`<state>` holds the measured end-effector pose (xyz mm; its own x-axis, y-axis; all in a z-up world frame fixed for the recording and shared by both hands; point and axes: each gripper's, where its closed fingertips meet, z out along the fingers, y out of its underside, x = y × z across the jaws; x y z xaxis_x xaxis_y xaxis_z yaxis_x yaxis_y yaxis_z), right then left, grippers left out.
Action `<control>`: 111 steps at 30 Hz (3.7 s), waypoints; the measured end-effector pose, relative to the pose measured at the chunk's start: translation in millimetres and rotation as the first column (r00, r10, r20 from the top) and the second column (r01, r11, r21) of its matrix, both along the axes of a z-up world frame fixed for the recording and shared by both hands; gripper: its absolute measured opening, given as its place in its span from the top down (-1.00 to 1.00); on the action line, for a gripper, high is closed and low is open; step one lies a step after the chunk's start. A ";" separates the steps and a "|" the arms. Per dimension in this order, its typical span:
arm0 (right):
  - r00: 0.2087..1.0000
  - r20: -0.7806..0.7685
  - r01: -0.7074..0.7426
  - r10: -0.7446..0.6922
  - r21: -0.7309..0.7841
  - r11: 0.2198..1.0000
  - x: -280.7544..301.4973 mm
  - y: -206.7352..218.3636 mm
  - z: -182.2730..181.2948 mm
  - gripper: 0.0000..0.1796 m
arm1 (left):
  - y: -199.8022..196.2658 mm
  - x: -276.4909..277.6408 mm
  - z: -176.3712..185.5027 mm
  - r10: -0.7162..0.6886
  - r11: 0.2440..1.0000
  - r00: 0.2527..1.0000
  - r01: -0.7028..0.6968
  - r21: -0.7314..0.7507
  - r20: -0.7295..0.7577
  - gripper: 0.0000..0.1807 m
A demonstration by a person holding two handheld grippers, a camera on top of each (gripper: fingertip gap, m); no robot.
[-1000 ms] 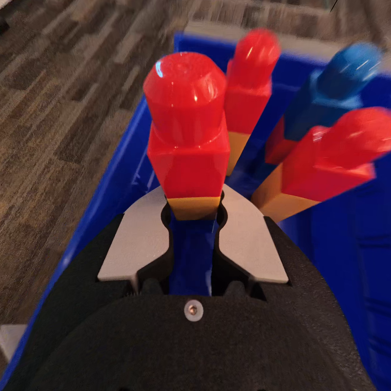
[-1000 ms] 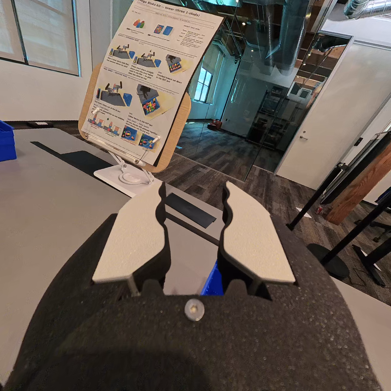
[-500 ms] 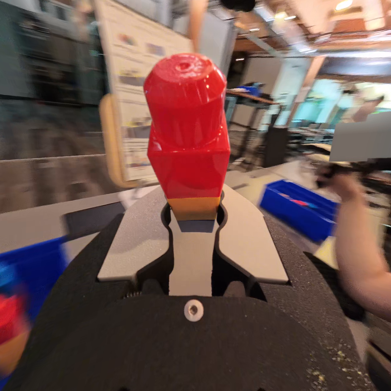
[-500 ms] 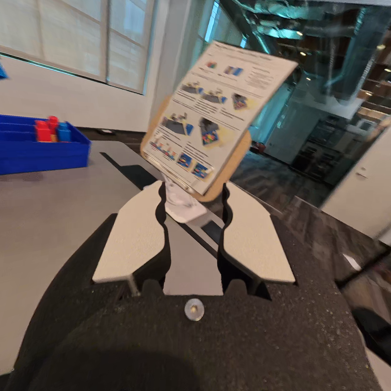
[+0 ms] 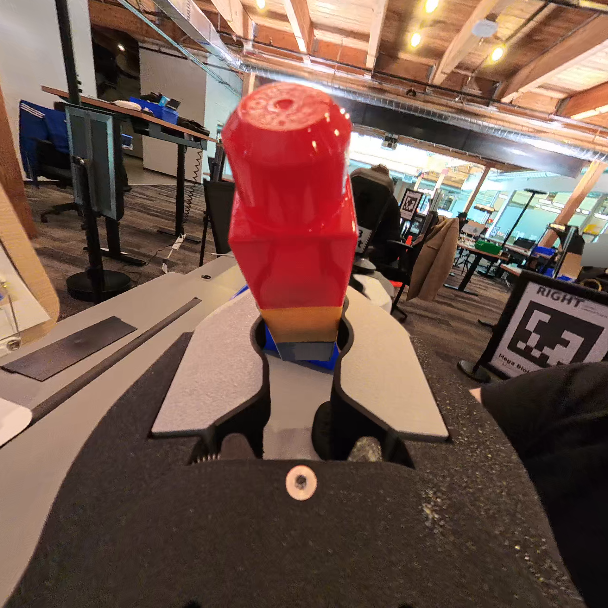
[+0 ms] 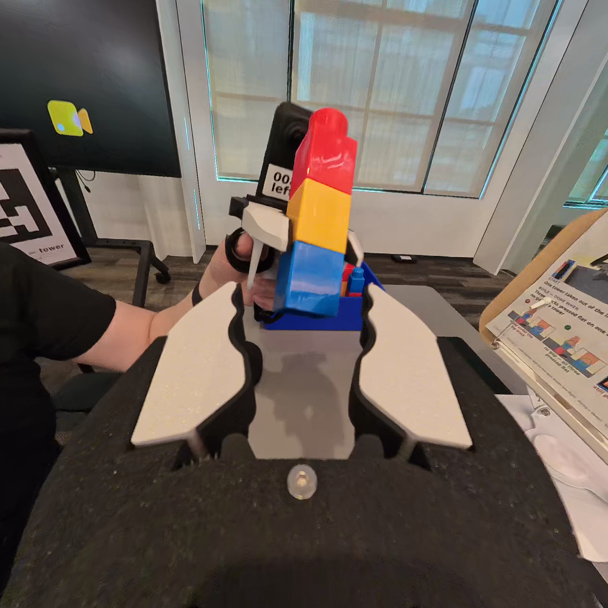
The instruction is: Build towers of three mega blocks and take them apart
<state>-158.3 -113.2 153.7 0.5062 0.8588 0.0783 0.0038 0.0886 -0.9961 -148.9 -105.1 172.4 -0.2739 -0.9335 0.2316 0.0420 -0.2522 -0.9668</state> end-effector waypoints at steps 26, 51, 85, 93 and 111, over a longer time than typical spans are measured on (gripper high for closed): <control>0.996 -0.007 -0.086 0.088 -0.290 0.953 -16.8 23.0 -39.8 0.59 | 10.6 -0.9 -20.8 -0.063 0.997 0.997 0.065 -0.052 0.035 0.60; 0.715 -0.526 -0.544 0.460 -0.005 0.839 103.3 -80.0 49.3 0.59 | 50.5 -82.8 27.9 0.048 0.999 0.978 -0.044 -0.027 0.202 0.60; 0.205 0.283 0.845 -0.937 -0.534 0.024 428.3 -129.3 -183.6 0.37 | 25.9 -38.4 -3.0 -0.092 0.994 0.994 0.095 -0.048 0.062 0.60; 0.560 0.087 0.816 -0.824 -0.233 0.529 301.2 -63.7 -51.2 0.40 | 0.5 13.5 -71.8 -0.110 0.991 0.958 0.126 0.044 -0.265 0.60; 0.999 0.042 -0.012 0.023 -0.249 0.968 17.8 10.3 -34.4 0.37 | -19.2 31.8 -113.2 -0.098 0.973 0.893 0.178 0.147 -0.439 0.59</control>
